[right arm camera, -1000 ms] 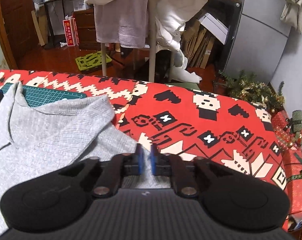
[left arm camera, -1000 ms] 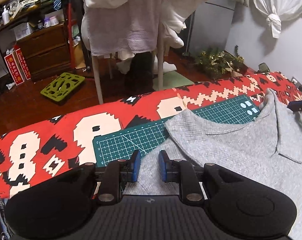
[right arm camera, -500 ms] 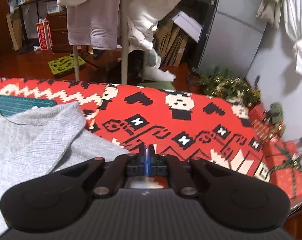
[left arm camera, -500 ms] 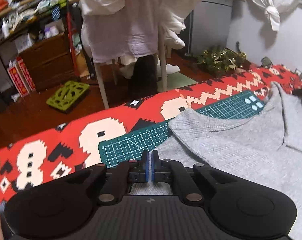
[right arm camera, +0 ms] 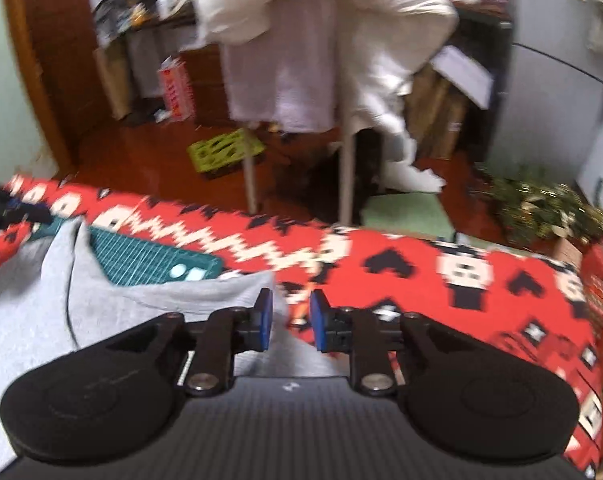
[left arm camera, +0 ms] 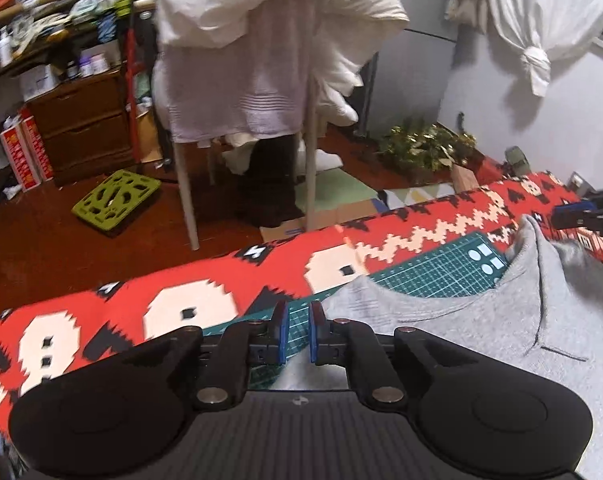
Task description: Fold clothes
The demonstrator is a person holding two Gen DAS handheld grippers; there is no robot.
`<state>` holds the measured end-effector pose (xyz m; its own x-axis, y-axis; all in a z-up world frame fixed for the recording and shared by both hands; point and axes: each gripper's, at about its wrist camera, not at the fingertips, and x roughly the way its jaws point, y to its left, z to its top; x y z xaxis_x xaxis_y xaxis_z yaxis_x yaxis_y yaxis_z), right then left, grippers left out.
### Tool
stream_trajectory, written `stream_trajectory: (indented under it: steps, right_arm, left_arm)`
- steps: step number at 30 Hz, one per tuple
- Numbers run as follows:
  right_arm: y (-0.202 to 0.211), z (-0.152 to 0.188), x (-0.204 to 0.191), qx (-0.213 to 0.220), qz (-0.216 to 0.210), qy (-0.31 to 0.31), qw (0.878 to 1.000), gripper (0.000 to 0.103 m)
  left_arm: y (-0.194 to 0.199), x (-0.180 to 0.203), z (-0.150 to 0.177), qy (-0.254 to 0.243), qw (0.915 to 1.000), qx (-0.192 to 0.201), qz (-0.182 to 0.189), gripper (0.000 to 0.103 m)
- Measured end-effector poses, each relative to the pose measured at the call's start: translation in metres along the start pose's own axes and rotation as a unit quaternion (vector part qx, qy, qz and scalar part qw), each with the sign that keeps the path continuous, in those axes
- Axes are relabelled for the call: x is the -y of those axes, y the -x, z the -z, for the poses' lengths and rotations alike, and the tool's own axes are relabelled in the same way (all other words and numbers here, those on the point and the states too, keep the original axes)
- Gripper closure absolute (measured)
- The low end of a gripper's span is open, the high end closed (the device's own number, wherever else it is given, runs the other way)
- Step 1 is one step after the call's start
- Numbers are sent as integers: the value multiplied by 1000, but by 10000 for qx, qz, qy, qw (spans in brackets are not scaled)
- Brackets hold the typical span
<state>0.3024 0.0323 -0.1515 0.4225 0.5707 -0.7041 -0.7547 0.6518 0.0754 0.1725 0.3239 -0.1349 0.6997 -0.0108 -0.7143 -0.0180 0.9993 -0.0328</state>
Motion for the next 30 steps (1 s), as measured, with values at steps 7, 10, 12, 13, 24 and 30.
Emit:
stream_trajectory:
  steps: [7,10,12,13,24,30]
  right_arm:
    - [-32,-6,-15,-221,12,237,9995,81]
    - [-40,-7,-13,-223,-24,215,9995,78]
    - [-44,-8,-12,-218,-50,182,9996,77]
    - [-46,-9,-12,-213,-65,156,9996,77]
    - [-47,-6,-15,-188,-168,-193,9995,94]
    - [-35,-3,-23,-131,-105,-203,9997,95]
  left_arm:
    - [-22,8,-1,-114,9998,-132,98,93]
    - [-27,8,-2,-83,9998,-122,161,93]
    - [-31,6,-3,-47,9997,-124,216,93]
    - [-33,5,-4,-22,9996,-123,247,93]
    - [-38,4,-8,185,9982,-248,519,97]
    - [-25,-13,-7,714,9938,-281,806,96]
